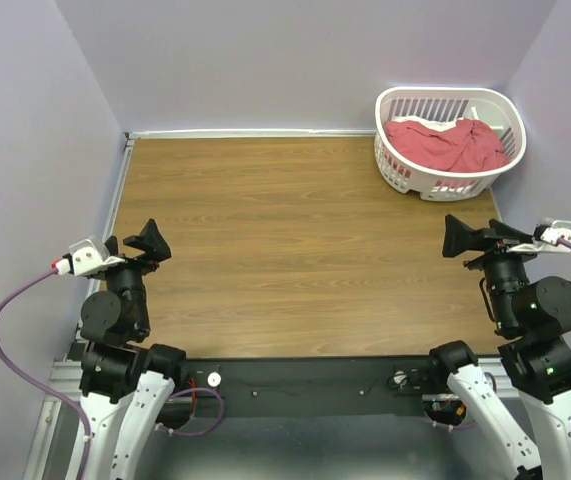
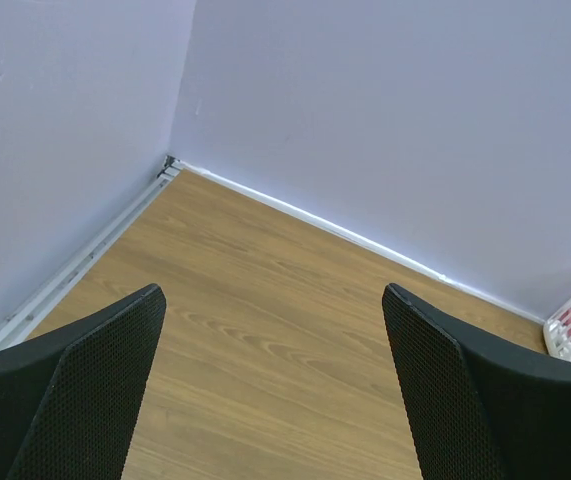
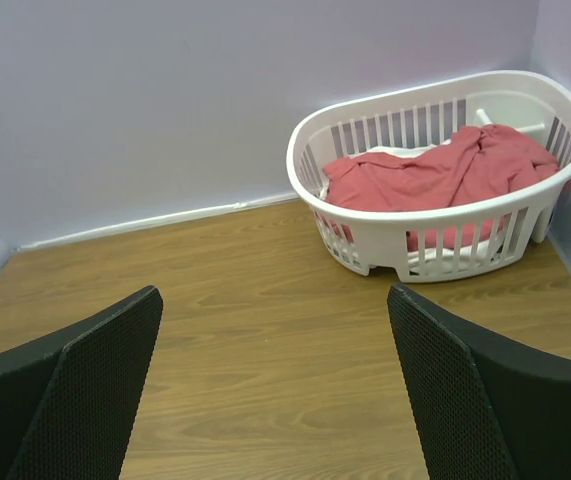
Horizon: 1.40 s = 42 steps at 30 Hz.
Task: Fold and stack the t-shirts
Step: Grab the tshirt from the pile
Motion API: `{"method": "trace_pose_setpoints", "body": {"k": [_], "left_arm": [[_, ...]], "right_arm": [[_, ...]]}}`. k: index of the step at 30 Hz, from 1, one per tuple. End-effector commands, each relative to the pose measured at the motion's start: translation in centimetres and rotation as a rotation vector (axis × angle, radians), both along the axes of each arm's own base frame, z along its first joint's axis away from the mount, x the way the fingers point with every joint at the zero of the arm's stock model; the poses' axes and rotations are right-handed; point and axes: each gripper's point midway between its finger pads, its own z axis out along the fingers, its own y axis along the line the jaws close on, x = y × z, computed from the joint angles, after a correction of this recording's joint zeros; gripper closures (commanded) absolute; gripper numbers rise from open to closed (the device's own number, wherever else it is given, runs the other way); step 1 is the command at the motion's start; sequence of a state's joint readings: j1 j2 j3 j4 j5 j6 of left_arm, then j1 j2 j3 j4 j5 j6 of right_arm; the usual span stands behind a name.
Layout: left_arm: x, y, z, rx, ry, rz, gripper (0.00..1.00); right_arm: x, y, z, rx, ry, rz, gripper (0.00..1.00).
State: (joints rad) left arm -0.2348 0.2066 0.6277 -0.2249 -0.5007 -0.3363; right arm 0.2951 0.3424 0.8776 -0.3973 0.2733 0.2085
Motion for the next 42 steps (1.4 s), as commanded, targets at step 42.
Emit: {"method": "trace_pose_setpoints", "body": {"k": [42], "left_arm": [[3.7, -3.7, -2.1, 0.104, 0.063, -0.165, 0.04]], "right_arm": [[40.7, -13.6, -25.0, 0.179, 0.744, -0.374, 0.38]]}}
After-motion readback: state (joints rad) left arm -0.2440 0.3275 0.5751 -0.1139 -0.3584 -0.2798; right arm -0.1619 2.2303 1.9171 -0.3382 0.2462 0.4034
